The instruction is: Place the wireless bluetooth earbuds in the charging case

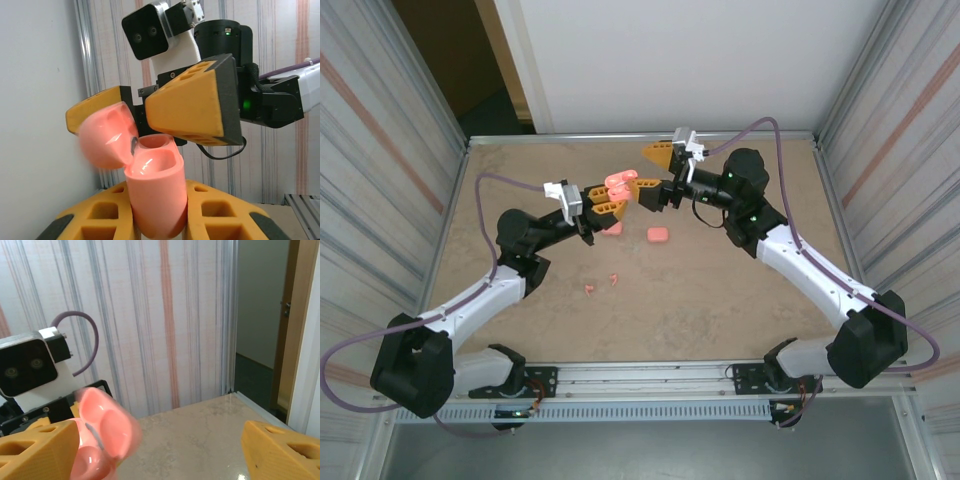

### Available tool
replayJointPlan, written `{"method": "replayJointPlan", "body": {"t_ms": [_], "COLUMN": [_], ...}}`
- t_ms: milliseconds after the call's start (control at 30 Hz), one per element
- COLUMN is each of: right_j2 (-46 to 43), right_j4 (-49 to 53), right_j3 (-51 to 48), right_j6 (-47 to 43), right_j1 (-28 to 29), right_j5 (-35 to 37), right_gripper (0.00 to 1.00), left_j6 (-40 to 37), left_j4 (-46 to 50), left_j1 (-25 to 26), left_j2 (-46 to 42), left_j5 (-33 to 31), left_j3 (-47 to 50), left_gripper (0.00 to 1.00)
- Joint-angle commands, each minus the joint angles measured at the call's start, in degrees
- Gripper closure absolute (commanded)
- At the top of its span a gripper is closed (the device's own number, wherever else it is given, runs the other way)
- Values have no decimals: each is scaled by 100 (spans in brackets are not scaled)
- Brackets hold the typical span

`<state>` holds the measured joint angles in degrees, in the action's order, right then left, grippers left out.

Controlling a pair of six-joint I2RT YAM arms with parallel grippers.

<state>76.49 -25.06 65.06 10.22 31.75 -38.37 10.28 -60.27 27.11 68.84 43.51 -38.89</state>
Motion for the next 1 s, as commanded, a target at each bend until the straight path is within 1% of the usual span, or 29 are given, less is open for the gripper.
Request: {"method": "replayJointPlan", "body": {"t_ms": [0,233,300,367,600,733,900,967], "right_j2": [-78,-411,-583,-816,-1567,-1907,-1950,-1952], "right_j4": [10,91,237,313,492,817,1323,1596], "right_j3": [56,-100,-193,-385,-1123,-1444,-1722,-1784], "right_j6": [-39,-106,-242,-436,-686,-395,409,571], "right_j1": [-63,-85,-81,-81,-159,-258,-509,-580], "right_j5": [57,72,113,231,854,1176,1287,1263], "right_gripper": [16,14,9,1,1,1,1,1], "left_j6": [-124,-166,-202,-236,-362,-329,-98,-24], "left_j4": [-213,-111,-60,-30,96,112,100,169], "left_j1": [40,44,40,40,22,-98,-424,-578], "left_j2": [-64,-86,-113,-148,-300,-369,-457,-512], "left_j5": [93,-42,-113,-178,-407,-487,-613,-640], "left_j3": [-61,-55,-43,0,93,158,221,224], "left_gripper": [100,100,100,100,100,100,100,100]}}
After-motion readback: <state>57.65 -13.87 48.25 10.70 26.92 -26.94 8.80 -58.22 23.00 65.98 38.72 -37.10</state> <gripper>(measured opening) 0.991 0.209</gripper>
